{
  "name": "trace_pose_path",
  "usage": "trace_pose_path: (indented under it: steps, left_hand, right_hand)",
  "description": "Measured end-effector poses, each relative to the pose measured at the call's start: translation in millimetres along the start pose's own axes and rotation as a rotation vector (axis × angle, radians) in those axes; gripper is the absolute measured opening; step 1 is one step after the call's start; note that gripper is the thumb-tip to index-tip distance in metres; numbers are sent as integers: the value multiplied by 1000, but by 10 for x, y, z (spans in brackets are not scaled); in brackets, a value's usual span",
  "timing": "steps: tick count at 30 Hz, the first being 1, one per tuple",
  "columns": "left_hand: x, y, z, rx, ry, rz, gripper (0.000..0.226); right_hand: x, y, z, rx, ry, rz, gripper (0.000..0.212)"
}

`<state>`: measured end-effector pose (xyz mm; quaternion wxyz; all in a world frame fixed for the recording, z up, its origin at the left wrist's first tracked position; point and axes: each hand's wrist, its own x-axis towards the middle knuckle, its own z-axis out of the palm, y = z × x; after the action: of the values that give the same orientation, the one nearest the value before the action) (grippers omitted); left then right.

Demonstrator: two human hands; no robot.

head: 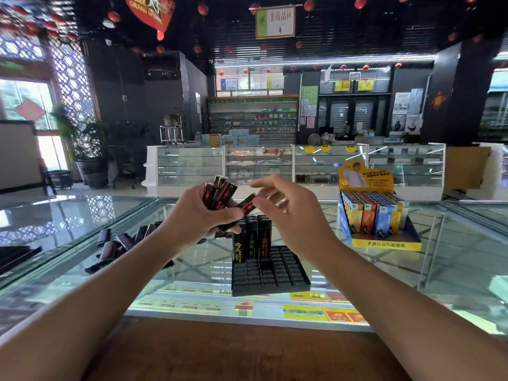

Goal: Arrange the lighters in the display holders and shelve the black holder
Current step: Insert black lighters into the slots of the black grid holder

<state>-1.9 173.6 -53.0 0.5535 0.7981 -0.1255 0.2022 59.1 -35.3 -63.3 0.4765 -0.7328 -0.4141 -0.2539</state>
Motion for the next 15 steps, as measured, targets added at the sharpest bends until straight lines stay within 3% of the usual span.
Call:
trace_pose_path:
  steps: [7,9,11,15]
  left_hand:
    - [69,-90,-50,-233,16,-56,23]
    - [84,-118,-70,-248,7,-52,16]
    - [83,-137,-83,-263,10,-53,18]
    - [80,-134,-44,-272,22,-47,34]
  right_hand:
    - [-8,8,74,74,97,-1,19]
    - [-28,12,53,-85,15,-102,18]
    - [-42,19,15,-405,-73,-296,29]
    - [45,12,-80,-736,-44,-501,28]
